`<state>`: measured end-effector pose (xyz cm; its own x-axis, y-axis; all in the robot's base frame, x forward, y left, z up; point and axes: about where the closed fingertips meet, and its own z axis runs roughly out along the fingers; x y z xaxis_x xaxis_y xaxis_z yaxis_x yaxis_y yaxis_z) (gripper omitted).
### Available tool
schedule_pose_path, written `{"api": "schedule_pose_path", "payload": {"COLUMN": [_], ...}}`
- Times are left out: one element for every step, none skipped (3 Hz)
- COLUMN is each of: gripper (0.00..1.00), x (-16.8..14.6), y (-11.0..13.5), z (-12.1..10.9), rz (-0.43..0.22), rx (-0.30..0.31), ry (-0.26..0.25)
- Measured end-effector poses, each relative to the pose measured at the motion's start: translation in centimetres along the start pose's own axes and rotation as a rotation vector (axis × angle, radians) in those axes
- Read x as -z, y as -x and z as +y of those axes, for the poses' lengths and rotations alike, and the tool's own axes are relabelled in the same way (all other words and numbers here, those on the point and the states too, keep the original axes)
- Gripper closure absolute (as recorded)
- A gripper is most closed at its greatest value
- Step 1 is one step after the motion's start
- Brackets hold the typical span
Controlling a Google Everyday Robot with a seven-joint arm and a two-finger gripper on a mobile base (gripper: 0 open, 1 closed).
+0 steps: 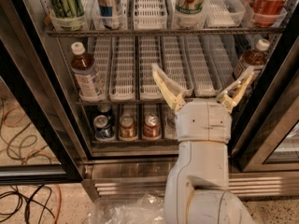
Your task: Pick 7up can from top shelf of fridge
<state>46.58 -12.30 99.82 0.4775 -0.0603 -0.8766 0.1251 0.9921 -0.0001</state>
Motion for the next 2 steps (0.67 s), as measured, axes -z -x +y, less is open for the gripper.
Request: {"api": "schedule_pose_path", "payload": {"gripper": [0.00, 0.00], "x": [-0.7, -2.5], "y": [0.5, 1.6], "z": [0.4, 1.5], "rz": [-0.053, -0.135], "rx": [-0.008, -0.055], "ry": [-0.005, -0.023]}}
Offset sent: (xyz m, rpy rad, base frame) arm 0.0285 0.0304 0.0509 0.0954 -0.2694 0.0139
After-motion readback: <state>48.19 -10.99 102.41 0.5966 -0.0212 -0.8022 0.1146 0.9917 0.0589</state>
